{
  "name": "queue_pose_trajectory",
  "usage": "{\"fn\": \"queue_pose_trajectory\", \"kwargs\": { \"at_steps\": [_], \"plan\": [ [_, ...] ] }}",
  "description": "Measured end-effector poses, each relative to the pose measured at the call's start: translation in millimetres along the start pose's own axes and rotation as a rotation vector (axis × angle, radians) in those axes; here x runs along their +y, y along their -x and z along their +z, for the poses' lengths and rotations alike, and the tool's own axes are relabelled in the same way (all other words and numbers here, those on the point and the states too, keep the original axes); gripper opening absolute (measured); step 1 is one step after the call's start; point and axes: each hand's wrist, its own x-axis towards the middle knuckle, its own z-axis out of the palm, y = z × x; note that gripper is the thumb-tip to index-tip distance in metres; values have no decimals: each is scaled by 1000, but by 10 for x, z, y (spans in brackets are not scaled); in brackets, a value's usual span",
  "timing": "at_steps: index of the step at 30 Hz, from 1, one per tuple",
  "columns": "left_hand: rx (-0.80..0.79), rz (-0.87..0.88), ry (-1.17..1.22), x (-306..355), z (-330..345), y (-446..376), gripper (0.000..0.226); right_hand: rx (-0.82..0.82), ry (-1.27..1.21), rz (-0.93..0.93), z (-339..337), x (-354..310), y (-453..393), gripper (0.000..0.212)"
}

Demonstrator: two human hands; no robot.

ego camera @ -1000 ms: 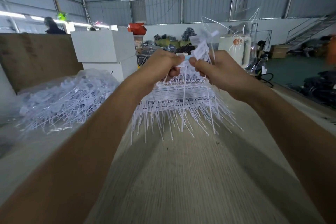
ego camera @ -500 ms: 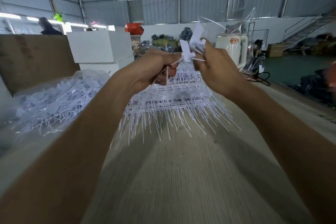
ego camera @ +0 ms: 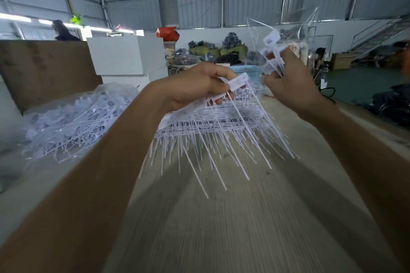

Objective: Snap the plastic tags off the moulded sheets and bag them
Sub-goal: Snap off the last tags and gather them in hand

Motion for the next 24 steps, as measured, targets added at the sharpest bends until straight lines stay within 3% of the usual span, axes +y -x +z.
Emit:
{"fn": "queue_pose_trajectory", "kwargs": {
  "at_steps": [3,5,9,12,15,20,24],
  "plan": [
    [-4,-10,88,-55,-47,-9,34,64,59,-114,-21,-125,12,29],
    [-11,-15,103,-83,-62,-11,36,111,-65,-118,-37,-196,8,17],
    [-5,38,49,-68,-57,9,31,51,-405,-39,-64,-352,61,35],
    [-1,50,94,-42,-32,10,18,-84,-416,-50,-54,-411,96,49],
    [7,54,68,-28,-8,20,13,-118,-325,-10,-21,-407,99,56],
    [195,101,-40,-41,15,14,8,-349,-369,-49,-14,-407,182,21],
    [212,114,103,-18,26,9,13,-471,-403,-103,-53,-353,180,5]
  ]
}}
